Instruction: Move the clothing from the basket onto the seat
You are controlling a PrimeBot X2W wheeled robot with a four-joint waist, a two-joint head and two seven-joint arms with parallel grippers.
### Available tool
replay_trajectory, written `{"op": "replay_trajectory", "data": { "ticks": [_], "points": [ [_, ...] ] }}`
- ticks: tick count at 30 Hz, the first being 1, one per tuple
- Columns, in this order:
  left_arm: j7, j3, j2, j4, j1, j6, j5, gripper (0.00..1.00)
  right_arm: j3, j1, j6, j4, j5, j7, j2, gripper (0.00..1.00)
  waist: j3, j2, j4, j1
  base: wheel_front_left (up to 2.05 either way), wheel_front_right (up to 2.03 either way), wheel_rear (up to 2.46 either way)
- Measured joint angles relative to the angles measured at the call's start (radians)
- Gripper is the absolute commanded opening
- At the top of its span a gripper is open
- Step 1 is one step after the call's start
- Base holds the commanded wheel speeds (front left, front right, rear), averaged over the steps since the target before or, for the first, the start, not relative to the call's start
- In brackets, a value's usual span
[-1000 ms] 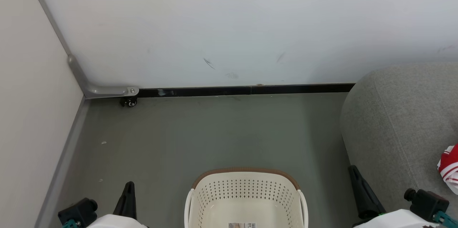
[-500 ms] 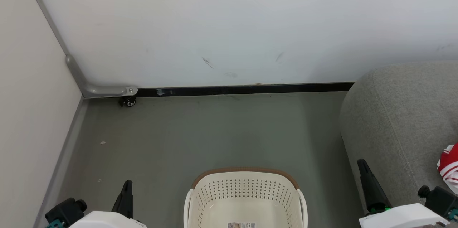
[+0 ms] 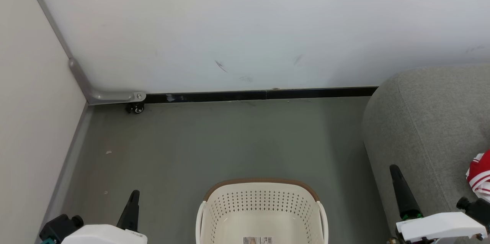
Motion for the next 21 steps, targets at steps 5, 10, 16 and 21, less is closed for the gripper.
{"op": "replay_trajectory", "data": {
  "ticks": [5, 10, 16, 21],
  "points": [
    [0.014, 0.023, -0.012, 0.004, -0.008, -0.021, -0.061, 0.00, -0.008, -0.015, 0.000, 0.004, 0.073, 0.001, -0.003, 0.00, 0.007, 0.0000, -0.001, -0.0040, 0.00, 0.00, 0.00],
    [0.031, 0.047, -0.023, 0.007, -0.017, -0.048, -0.121, 0.00, -0.017, -0.019, 0.000, 0.009, 0.148, 0.010, -0.005, 0.00, 0.013, 0.0000, -0.003, -0.0060, 0.00, 0.00, 0.00],
    [0.052, 0.077, -0.031, 0.012, -0.021, -0.075, -0.191, 0.00, -0.025, -0.048, 0.000, 0.012, 0.234, 0.011, -0.008, 0.00, 0.019, 0.0000, -0.005, -0.0069, 0.00, 0.00, 0.00],
    [0.068, 0.102, -0.044, 0.016, -0.026, -0.103, -0.252, 0.00, -0.030, -0.054, 0.000, 0.015, 0.306, 0.019, -0.010, 0.00, 0.023, 0.0000, -0.006, -0.0072, 0.00, 0.00, 0.00]
  ]
}}
